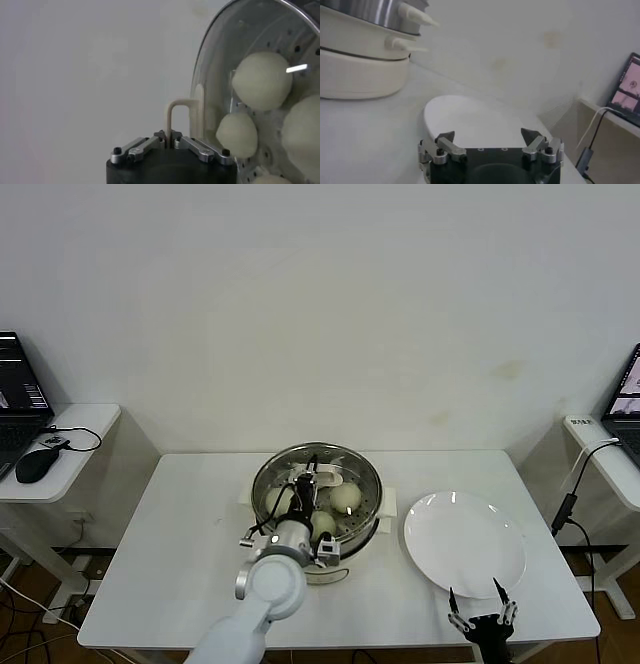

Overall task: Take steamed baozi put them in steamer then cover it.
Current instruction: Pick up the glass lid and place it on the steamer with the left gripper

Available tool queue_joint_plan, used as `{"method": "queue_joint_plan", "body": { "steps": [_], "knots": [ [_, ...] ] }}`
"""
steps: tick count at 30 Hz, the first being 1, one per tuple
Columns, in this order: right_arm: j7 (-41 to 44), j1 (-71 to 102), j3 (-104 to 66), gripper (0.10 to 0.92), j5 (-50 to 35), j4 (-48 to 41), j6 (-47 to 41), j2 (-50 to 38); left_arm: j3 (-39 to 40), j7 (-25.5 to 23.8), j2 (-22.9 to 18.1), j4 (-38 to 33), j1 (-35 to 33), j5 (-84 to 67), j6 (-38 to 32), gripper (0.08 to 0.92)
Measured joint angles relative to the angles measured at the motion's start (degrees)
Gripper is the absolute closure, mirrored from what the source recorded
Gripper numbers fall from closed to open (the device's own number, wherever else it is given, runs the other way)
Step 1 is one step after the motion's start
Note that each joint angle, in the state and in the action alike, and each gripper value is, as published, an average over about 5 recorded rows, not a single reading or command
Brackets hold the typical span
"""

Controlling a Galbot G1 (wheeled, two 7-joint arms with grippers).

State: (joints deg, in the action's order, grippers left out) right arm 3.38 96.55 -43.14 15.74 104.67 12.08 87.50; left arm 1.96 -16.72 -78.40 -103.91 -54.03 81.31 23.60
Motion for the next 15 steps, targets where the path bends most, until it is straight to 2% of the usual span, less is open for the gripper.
{"method": "queue_joint_plan", "body": {
  "steps": [12, 15],
  "knots": [
    [0.0, 0.0, 0.2, 0.203, -0.1, -0.1, 0.0, -0.5, -0.4, 0.6, -1.4, 0.9, -0.5, 1.1, -0.8, 0.867],
    [0.0, 0.0, 0.2, 0.203, -0.2, -0.2, 0.0, -0.6, -0.5, 0.7, -1.5, 0.4, -0.9, 1.2, -0.9, 0.837]
  ]
}}
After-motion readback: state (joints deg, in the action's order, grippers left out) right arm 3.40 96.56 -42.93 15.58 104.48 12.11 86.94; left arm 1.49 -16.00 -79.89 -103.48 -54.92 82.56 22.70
